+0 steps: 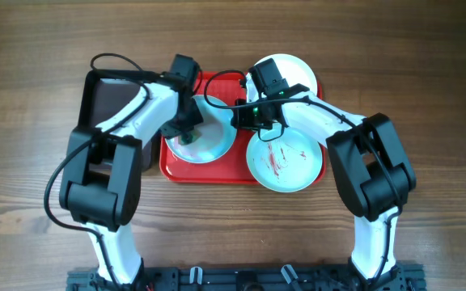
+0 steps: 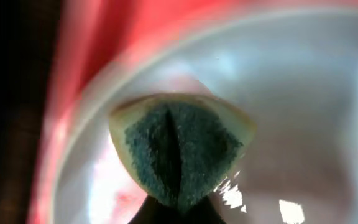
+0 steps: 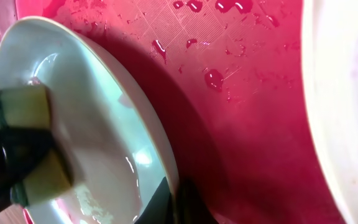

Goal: Clean dirty plates on tray and stack at the side
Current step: 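Scrub the left plate with the sponge while the right gripper holds it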

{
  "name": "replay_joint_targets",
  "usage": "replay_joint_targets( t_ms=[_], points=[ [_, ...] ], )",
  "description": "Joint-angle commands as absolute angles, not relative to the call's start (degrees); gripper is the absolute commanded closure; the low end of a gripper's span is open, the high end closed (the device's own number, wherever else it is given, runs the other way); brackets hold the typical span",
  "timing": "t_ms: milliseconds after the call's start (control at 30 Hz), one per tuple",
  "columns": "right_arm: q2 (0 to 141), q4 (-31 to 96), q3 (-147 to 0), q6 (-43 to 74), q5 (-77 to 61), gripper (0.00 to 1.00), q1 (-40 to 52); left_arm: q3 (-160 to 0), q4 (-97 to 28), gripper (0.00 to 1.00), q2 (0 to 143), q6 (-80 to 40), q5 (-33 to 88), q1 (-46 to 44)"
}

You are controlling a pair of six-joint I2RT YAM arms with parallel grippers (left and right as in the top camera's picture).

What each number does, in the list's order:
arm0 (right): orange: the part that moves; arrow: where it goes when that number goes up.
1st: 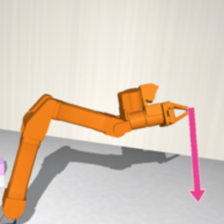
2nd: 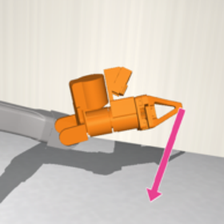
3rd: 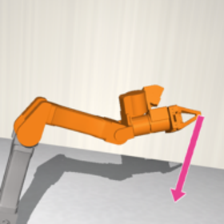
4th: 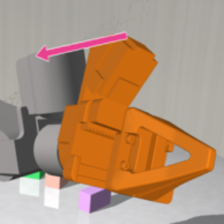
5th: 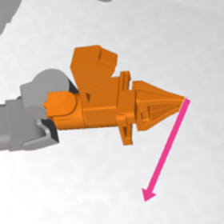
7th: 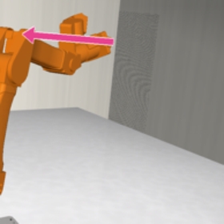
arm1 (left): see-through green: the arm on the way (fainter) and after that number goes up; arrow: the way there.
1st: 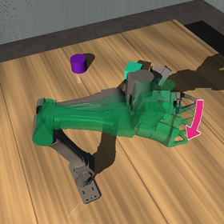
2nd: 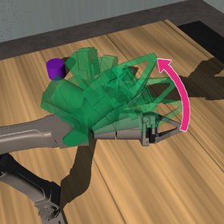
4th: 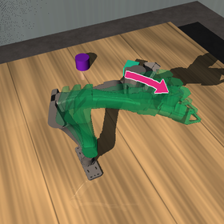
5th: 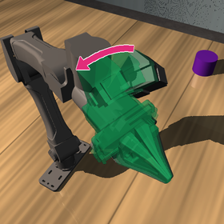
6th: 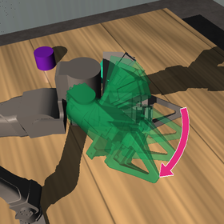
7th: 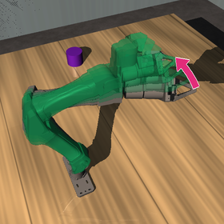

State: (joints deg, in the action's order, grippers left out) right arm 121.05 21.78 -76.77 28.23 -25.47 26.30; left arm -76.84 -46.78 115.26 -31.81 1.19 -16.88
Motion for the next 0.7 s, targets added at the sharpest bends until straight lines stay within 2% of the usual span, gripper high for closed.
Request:
replay_joint_targets(
  t_ms=[0, 167, 267, 467, 667],
  points=[
    [123.55, 22.11, -76.38, 28.49, -24.23, 0.96, 25.85, -73.93, -49.45, 0.96, 118.52, -17.76, 26.94, -17.89],
    [123.55, 22.09, -76.38, 28.47, -24.23, 0.96, 25.85, -73.93, -53.65, 0.96, 118.52, -13.17, 28.23, -17.78],
    [123.55, 22.04, -76.38, 28.49, -24.23, 0.96, 25.85, -73.93, -53.67, 0.96, 118.52, -14.92, 21.63, -17.74],
    [123.55, 22.13, -76.38, 28.47, -24.23, 0.96, 25.85, -73.93, -54.26, 0.96, 118.52, -34.5, -8.45, -17.74],
    [123.55, 22.09, -76.38, 28.49, -24.23, 0.96, 25.85, -73.93, -55.11, 0.96, 118.52, -47.51, -14.26, -17.8]
  ],
)
